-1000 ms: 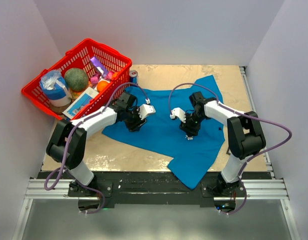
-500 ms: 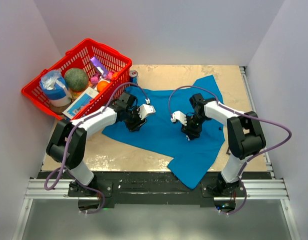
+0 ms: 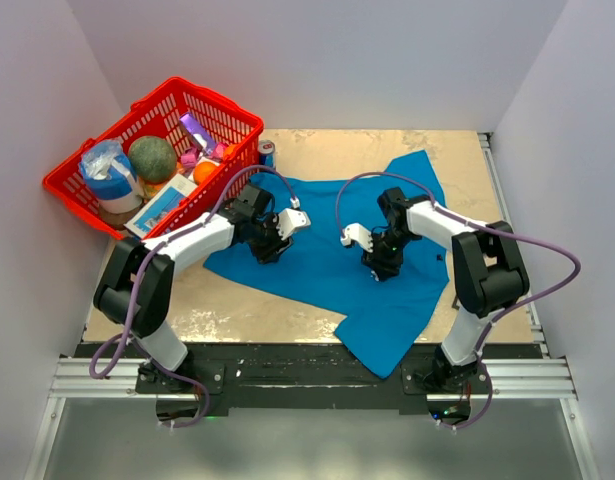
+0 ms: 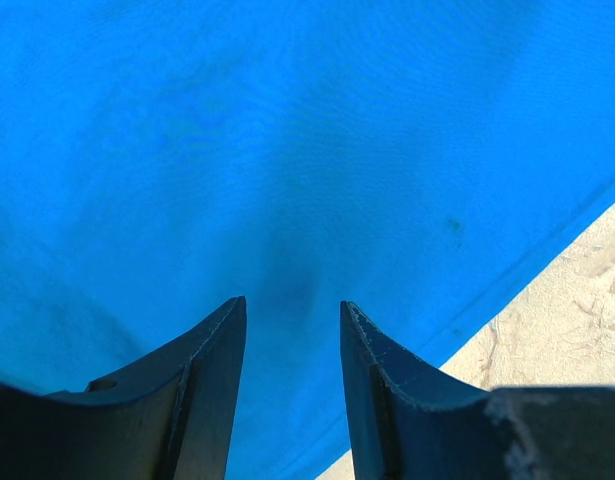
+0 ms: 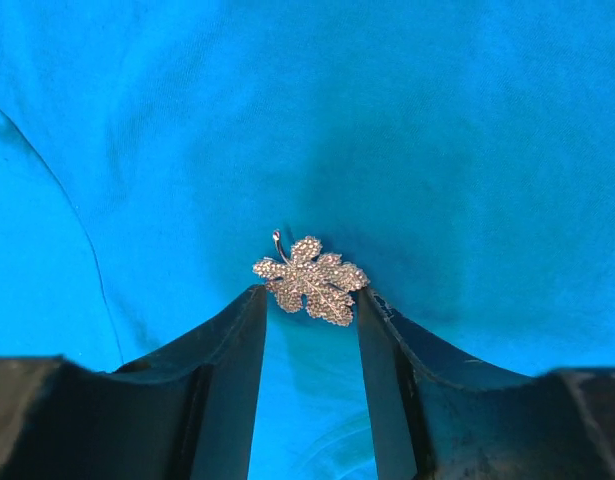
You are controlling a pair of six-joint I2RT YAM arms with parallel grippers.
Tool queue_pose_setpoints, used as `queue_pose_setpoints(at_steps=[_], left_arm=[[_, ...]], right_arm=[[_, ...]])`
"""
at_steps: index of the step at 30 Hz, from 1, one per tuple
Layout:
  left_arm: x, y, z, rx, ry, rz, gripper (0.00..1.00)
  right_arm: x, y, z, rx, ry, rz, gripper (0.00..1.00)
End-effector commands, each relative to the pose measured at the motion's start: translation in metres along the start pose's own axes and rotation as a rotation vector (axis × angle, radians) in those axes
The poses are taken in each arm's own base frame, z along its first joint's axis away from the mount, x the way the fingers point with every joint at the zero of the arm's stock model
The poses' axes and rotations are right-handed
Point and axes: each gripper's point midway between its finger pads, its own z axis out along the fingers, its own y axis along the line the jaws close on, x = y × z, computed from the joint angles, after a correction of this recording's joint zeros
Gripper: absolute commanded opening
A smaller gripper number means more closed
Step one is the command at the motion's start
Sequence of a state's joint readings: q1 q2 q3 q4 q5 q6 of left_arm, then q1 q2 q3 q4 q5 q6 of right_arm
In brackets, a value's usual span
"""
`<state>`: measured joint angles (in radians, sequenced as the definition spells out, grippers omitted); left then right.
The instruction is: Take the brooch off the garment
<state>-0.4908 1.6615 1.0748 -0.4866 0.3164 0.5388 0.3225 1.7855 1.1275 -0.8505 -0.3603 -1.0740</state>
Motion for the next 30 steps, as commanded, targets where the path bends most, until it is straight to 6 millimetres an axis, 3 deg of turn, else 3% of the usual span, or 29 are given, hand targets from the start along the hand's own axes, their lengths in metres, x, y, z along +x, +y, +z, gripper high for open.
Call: queue_pose_setpoints(at_steps=[1, 8, 16, 24, 30], left_arm=[[-0.009, 0.008, -0.001, -0.014, -0.032, 0.006, 0.47], [-0.006, 0.008, 0.000, -0.014, -0.026, 0.006, 0.47], [-0.003, 0.006, 0.001, -0.009, -0.022, -0.002, 0.47], [-0.006, 0.005, 0.004, 0.003, -0.035, -0.007, 0.47], [-0.020, 0.005, 0.001, 0.018, -0.080, -0.002, 0.47]], right_arm=[[-0.017, -0.009, -0.003, 0.032, -0.048, -0.033, 0.46], [-0.022, -0.007, 0.004, 0.008, -0.049, -0.032, 0.34], [-0.030, -0.003, -0.012, 0.043, -0.064, -0.060, 0.08], [-0.036, -0.001, -0.036, 0.080, -0.073, -0.086, 0.01], [-0.063, -0.016, -0.059, 0.110, -0.133, -0.044, 0.00]])
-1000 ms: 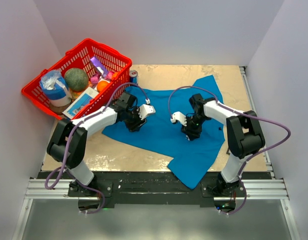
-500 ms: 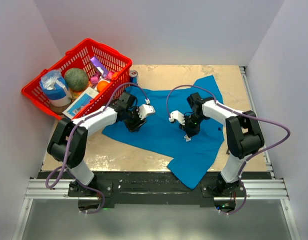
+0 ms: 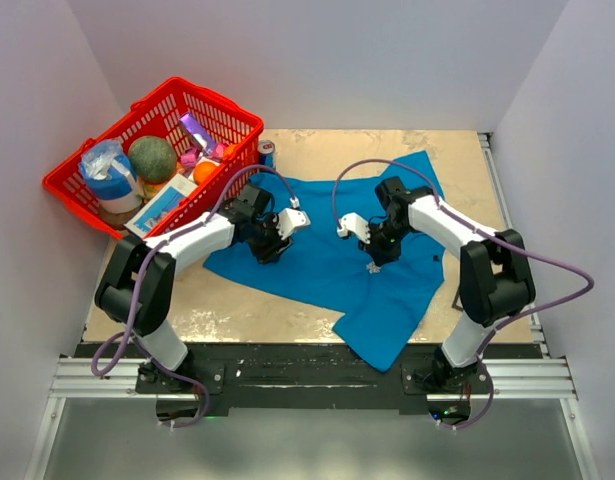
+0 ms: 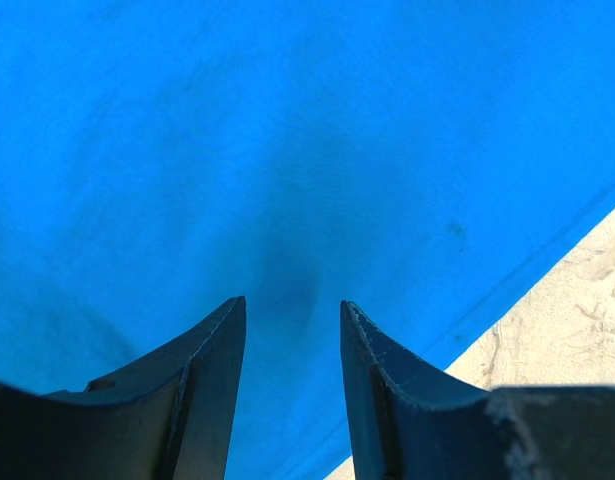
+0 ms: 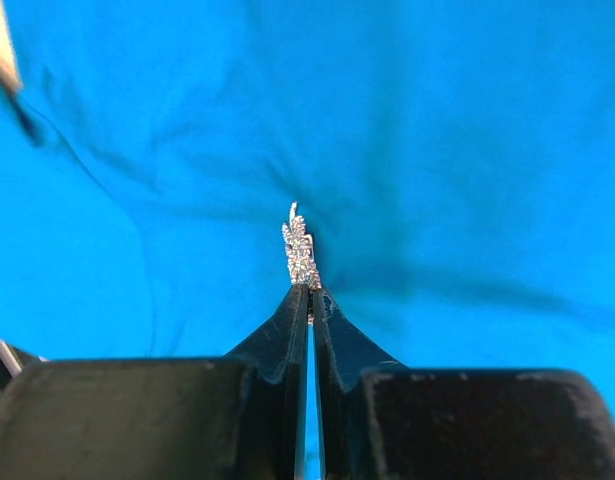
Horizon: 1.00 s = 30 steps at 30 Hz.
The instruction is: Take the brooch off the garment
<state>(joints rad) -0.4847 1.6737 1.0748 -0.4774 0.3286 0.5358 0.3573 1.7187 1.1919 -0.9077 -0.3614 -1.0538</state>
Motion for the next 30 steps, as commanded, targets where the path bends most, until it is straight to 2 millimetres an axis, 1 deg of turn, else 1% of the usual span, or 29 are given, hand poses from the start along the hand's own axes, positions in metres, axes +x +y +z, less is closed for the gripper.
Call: queue_pose_setpoints(at_steps=[1, 2, 3, 5, 7, 8, 9, 10, 11, 12, 13, 14, 15, 16, 17, 18, 19, 20, 21, 22, 23, 24, 25, 26, 27, 28, 29, 30], left_arm=[[-0.024, 0.003, -0.003, 0.018, -0.088, 0.009, 0.47], [-0.032, -0.002, -0.004, 0.046, -0.122, 0.014, 0.47], [-0.037, -0.002, -0.005, 0.053, -0.144, 0.017, 0.47], [-0.049, -0.008, -0.007, 0.087, -0.195, 0.001, 0.47], [-0.061, -0.009, -0.009, 0.097, -0.250, -0.006, 0.47], [-0.068, -0.013, -0.011, 0.117, -0.282, -0.004, 0.47], [-0.079, -0.010, -0.012, 0.109, -0.327, 0.008, 0.47], [-0.083, -0.013, -0.013, 0.117, -0.350, -0.011, 0.47], [-0.091, -0.015, -0.016, 0.126, -0.384, -0.006, 0.47], [-0.102, -0.013, -0.018, 0.113, -0.424, 0.010, 0.47], [-0.110, -0.018, -0.018, 0.120, -0.443, 0.011, 0.47], [-0.120, -0.018, -0.018, 0.108, -0.474, 0.027, 0.47], [-0.125, -0.020, -0.018, 0.110, -0.488, 0.030, 0.46], [-0.133, -0.027, -0.016, 0.119, -0.496, 0.029, 0.46], [-0.141, -0.027, -0.016, 0.108, -0.519, 0.034, 0.45], [-0.144, -0.031, -0.015, 0.107, -0.522, 0.021, 0.45], [-0.152, -0.039, -0.013, 0.115, -0.542, -0.006, 0.43], [-0.163, -0.036, -0.015, 0.069, -0.580, -0.018, 0.43], [-0.168, -0.038, -0.015, 0.051, -0.593, -0.041, 0.42], [-0.172, -0.044, -0.010, 0.025, -0.587, -0.097, 0.43], [-0.178, -0.046, -0.008, 0.009, -0.597, -0.122, 0.43], [-0.181, -0.048, -0.005, -0.004, -0.590, -0.147, 0.43], [-0.187, -0.056, 0.002, -0.004, -0.582, -0.196, 0.43], [-0.190, -0.061, 0.006, -0.005, -0.577, -0.197, 0.43], [-0.192, -0.067, 0.010, -0.004, -0.569, -0.178, 0.43], [-0.194, -0.080, 0.019, 0.010, -0.557, -0.149, 0.43], [-0.196, -0.084, 0.021, 0.011, -0.553, -0.132, 0.43], [-0.197, -0.090, 0.024, 0.018, -0.550, -0.114, 0.43]], right_arm=[[-0.043, -0.021, -0.032, 0.066, -0.114, 0.014, 0.00], [-0.049, -0.019, -0.034, 0.046, -0.139, 0.069, 0.00], [-0.055, -0.024, -0.032, 0.022, -0.148, 0.098, 0.00], [-0.064, -0.018, -0.028, -0.073, -0.175, 0.172, 0.00], [-0.064, -0.014, -0.022, -0.173, -0.172, 0.273, 0.00], [-0.065, -0.008, -0.023, -0.217, -0.169, 0.331, 0.00], [-0.072, -0.006, -0.024, -0.254, -0.202, 0.361, 0.00], [-0.068, -0.006, -0.018, -0.293, -0.199, 0.410, 0.00], [-0.068, 0.002, -0.019, -0.340, -0.193, 0.453, 0.00], [-0.073, 0.005, -0.019, -0.381, -0.216, 0.480, 0.00], [-0.071, 0.006, -0.016, -0.411, -0.220, 0.515, 0.00], [-0.070, 0.009, -0.017, -0.439, -0.220, 0.559, 0.00], [-0.070, 0.009, -0.016, -0.453, -0.231, 0.592, 0.00], [-0.070, 0.006, -0.019, -0.467, -0.245, 0.686, 0.00], [-0.070, -0.004, -0.016, -0.438, -0.261, 0.732, 0.00], [-0.067, -0.005, -0.014, -0.436, -0.256, 0.796, 0.00], [-0.064, -0.010, -0.017, -0.435, -0.257, 0.917, 0.00], [-0.063, -0.016, -0.019, -0.419, -0.282, 0.952, 0.00], [-0.060, -0.011, -0.017, -0.432, -0.275, 1.005, 0.00], [-0.059, -0.011, -0.018, -0.439, -0.270, 1.100, 0.00], [-0.060, -0.013, -0.017, -0.433, -0.285, 1.127, 0.00], [-0.058, -0.007, -0.013, -0.455, -0.272, 1.178, 0.00], [-0.060, -0.004, -0.012, -0.480, -0.263, 1.253, 0.00], [-0.065, -0.003, -0.012, -0.513, -0.289, 1.271, 0.00], [-0.066, 0.004, -0.009, -0.566, -0.284, 1.332, 0.00], [-0.069, 0.007, -0.009, -0.613, -0.281, 1.396, 0.00], [-0.076, 0.008, -0.010, -0.673, -0.313, 1.418, 0.00], [-0.074, 0.012, -0.007, -0.706, -0.306, 1.455, 0.00]])
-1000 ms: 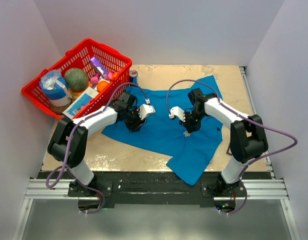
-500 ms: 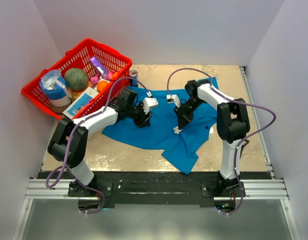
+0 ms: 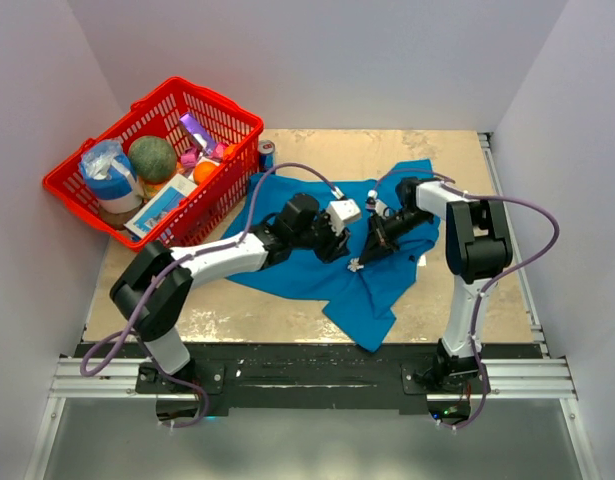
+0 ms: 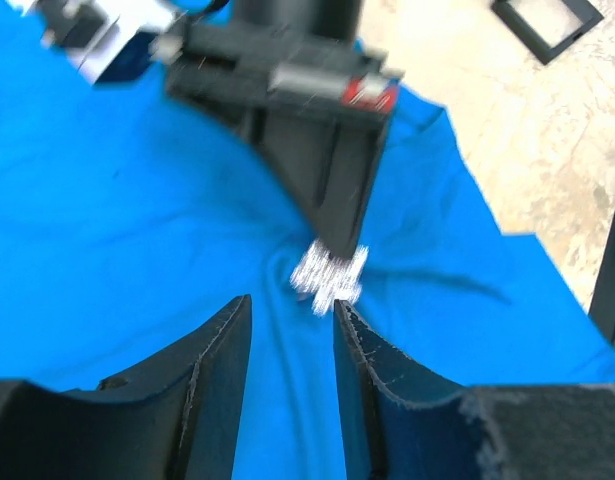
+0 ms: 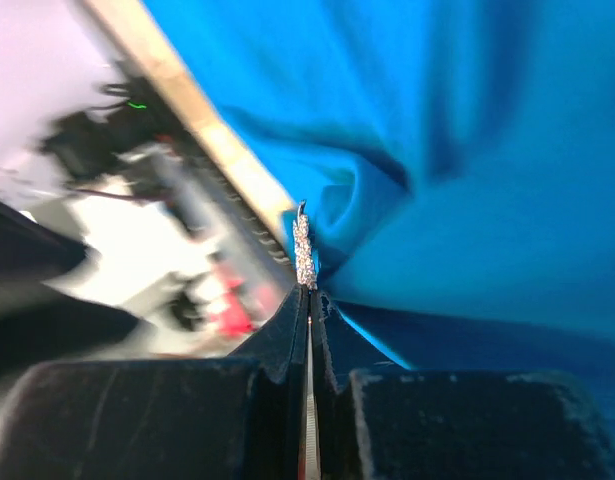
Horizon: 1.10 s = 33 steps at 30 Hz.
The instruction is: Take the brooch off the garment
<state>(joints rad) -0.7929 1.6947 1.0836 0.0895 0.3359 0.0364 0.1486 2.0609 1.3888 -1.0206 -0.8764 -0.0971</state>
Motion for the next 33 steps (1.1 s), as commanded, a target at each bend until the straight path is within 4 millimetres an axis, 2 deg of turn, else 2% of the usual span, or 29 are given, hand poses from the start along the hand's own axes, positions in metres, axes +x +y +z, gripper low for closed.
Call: queue_pose_setpoints(at_steps=[1, 4, 10, 16, 17, 19, 23, 33], left_arm=[[-0.023, -0.018, 0.022, -0.015, -0.058, 0.013, 0.43], [-0.021, -0.034, 0.028, 0.041, -0.040, 0.128, 0.41], [-0.014, -0.029, 0.030, 0.002, 0.010, 0.269, 0.38], [0.001, -0.032, 0.029, 0.053, 0.071, 0.370, 0.38], [0.010, -0.034, 0.027, 0.073, 0.105, 0.374, 0.38], [0.016, -0.036, 0.027, 0.117, 0.117, 0.405, 0.38], [0.019, -0.035, 0.024, 0.171, 0.132, 0.443, 0.38], [0.022, -0.010, 0.022, 0.127, 0.161, 0.540, 0.30]], right_arm=[[0.000, 0.037, 0.003, -0.212, -0.015, 0.272, 0.00], [0.002, 0.037, 0.004, -0.285, -0.011, 0.367, 0.00], [0.003, 0.036, -0.003, -0.391, -0.025, 0.476, 0.00], [0.001, 0.038, -0.004, -0.454, -0.029, 0.500, 0.00], [0.002, 0.038, -0.004, -0.464, -0.027, 0.509, 0.00], [0.001, 0.039, -0.005, -0.482, -0.023, 0.526, 0.00], [0.002, 0.039, -0.004, -0.502, -0.020, 0.539, 0.00], [0.002, 0.038, -0.003, -0.529, -0.010, 0.559, 0.00]])
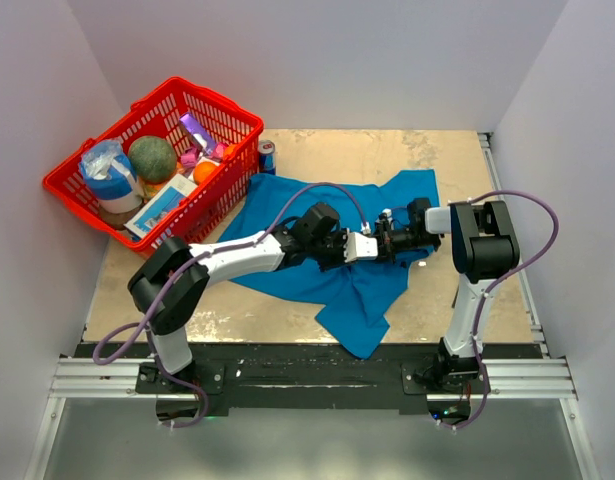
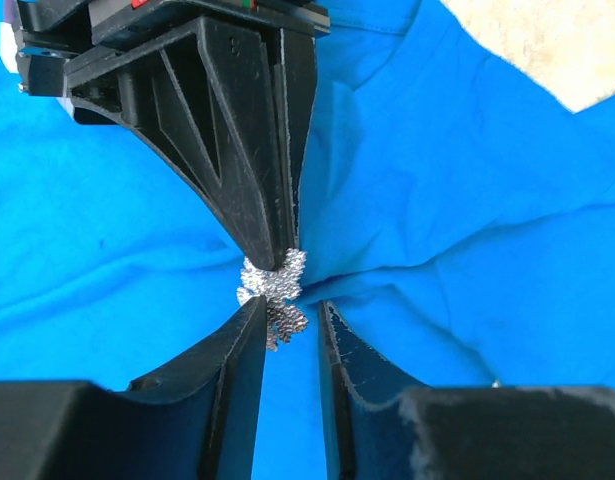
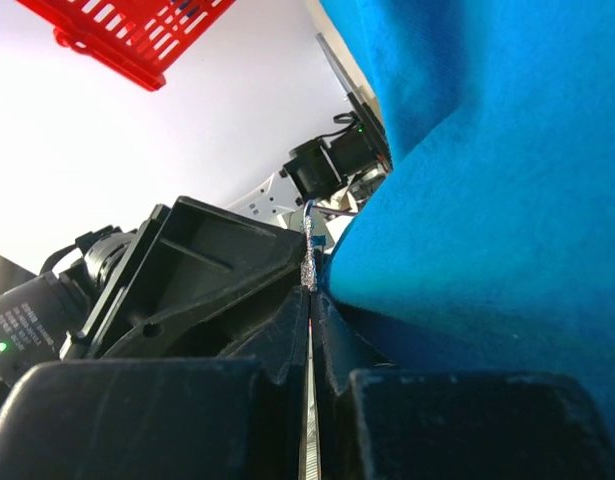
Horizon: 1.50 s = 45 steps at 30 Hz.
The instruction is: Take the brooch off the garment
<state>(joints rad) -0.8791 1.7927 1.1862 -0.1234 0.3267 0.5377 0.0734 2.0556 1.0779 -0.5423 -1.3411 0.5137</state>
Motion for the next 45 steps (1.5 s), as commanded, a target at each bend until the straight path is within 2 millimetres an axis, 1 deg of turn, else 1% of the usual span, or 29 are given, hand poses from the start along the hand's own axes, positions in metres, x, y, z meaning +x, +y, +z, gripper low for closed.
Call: queue_pose_setpoints(at_steps=[1, 7, 11, 18, 19, 20, 22, 23, 24, 25, 26, 27, 28, 29, 30, 31, 32, 33, 35, 36, 37, 38, 39, 40, 41, 42, 43, 44, 45], left_arm=[[-0.008, 0.015, -0.001, -0.017, -0.023, 0.063, 0.29], [-0.012, 0.015, 0.003, -0.008, -0.050, 0.067, 0.22], [-0.013, 0.016, 0.004, 0.001, -0.058, 0.072, 0.13], [-0.013, 0.022, 0.005, -0.004, -0.067, 0.038, 0.00], [-0.012, 0.023, 0.006, -0.007, -0.067, 0.025, 0.00], [-0.012, 0.027, 0.007, -0.013, -0.062, -0.009, 0.00], [-0.009, 0.024, 0.006, 0.015, -0.049, -0.050, 0.00], [-0.010, 0.028, 0.006, 0.018, -0.052, -0.073, 0.00], [-0.009, 0.026, 0.006, 0.033, -0.048, -0.092, 0.00], [-0.009, 0.027, 0.005, 0.035, -0.051, -0.101, 0.00], [-0.011, 0.029, 0.004, 0.038, -0.054, -0.107, 0.00], [-0.008, 0.026, 0.003, 0.054, -0.039, -0.118, 0.00], [-0.007, 0.027, 0.002, 0.060, -0.034, -0.122, 0.00], [-0.010, 0.033, 0.000, 0.055, -0.036, -0.129, 0.00], [-0.005, 0.032, -0.003, 0.074, -0.018, -0.146, 0.00], [-0.004, 0.033, -0.004, 0.080, -0.012, -0.152, 0.00], [-0.005, 0.041, -0.007, 0.074, -0.012, -0.152, 0.00], [-0.002, 0.039, -0.009, 0.093, -0.004, -0.161, 0.00], [0.000, 0.043, -0.013, 0.107, -0.005, -0.170, 0.00], [0.002, 0.036, -0.014, 0.144, 0.005, -0.186, 0.00], [0.003, 0.035, -0.015, 0.158, 0.007, -0.195, 0.00], [0.004, 0.036, -0.015, 0.167, 0.009, -0.210, 0.00], [0.006, 0.032, -0.016, 0.189, 0.017, -0.226, 0.00], [0.008, 0.031, -0.016, 0.194, 0.019, -0.236, 0.00], [0.008, 0.030, -0.016, 0.198, 0.019, -0.241, 0.00], [0.011, 0.027, -0.017, 0.208, 0.031, -0.249, 0.00], [0.007, 0.030, -0.017, 0.204, 0.030, -0.248, 0.00], [0.010, 0.030, -0.015, 0.211, 0.045, -0.258, 0.00], [0.014, 0.027, -0.016, 0.221, 0.074, -0.277, 0.00]], right_arm=[[0.008, 0.005, -0.001, -0.029, 0.022, 0.089, 0.00], [0.009, 0.003, 0.000, -0.041, 0.029, 0.109, 0.00], [0.010, 0.001, 0.001, -0.043, 0.032, 0.126, 0.00], [0.009, 0.002, 0.001, -0.061, 0.041, 0.134, 0.00], [0.008, 0.003, 0.001, -0.069, 0.043, 0.118, 0.05], [0.008, 0.007, 0.000, -0.082, 0.046, 0.115, 0.14], [0.008, 0.022, -0.004, -0.121, 0.063, 0.078, 0.24], [0.007, 0.029, -0.007, -0.134, 0.066, 0.054, 0.29], [0.005, 0.034, -0.010, -0.136, 0.051, -0.046, 0.31], [0.003, 0.049, -0.015, -0.125, 0.038, -0.085, 0.32], [0.000, 0.055, -0.019, -0.113, 0.017, -0.148, 0.34], [-0.004, 0.055, -0.022, -0.089, -0.004, -0.287, 0.34], [-0.007, 0.064, -0.028, -0.027, -0.032, -0.337, 0.34], [-0.010, 0.065, -0.033, 0.016, -0.050, -0.395, 0.36], [-0.013, 0.063, -0.036, 0.060, -0.059, -0.527, 0.36], [-0.015, 0.066, -0.042, 0.139, -0.069, -0.580, 0.37], [-0.015, 0.065, -0.045, 0.171, -0.065, -0.625, 0.38], [-0.017, 0.063, -0.049, 0.206, -0.058, -0.719, 0.38], [-0.020, 0.062, -0.058, 0.295, -0.073, -0.808, 0.38], [-0.023, 0.060, -0.061, 0.330, -0.085, -0.859, 0.38], [-0.028, 0.056, -0.063, 0.359, -0.103, -0.910, 0.38], [-0.029, 0.057, -0.070, 0.421, -0.131, -0.981, 0.38], [-0.029, 0.058, -0.074, 0.453, -0.156, -1.028, 0.38], [-0.035, 0.052, -0.075, 0.480, -0.189, -1.089, 0.38], [-0.030, 0.064, -0.085, 0.532, -0.249, -1.180, 0.39], [-0.029, 0.067, -0.089, 0.554, -0.283, -1.232, 0.40], [-0.035, 0.064, -0.092, 0.582, -0.329, -1.292, 0.41], [-0.032, 0.071, -0.094, 0.601, -0.364, -1.362, 0.43], [-0.028, 0.095, -0.103, 0.632, -0.451, -1.487, 0.44]])
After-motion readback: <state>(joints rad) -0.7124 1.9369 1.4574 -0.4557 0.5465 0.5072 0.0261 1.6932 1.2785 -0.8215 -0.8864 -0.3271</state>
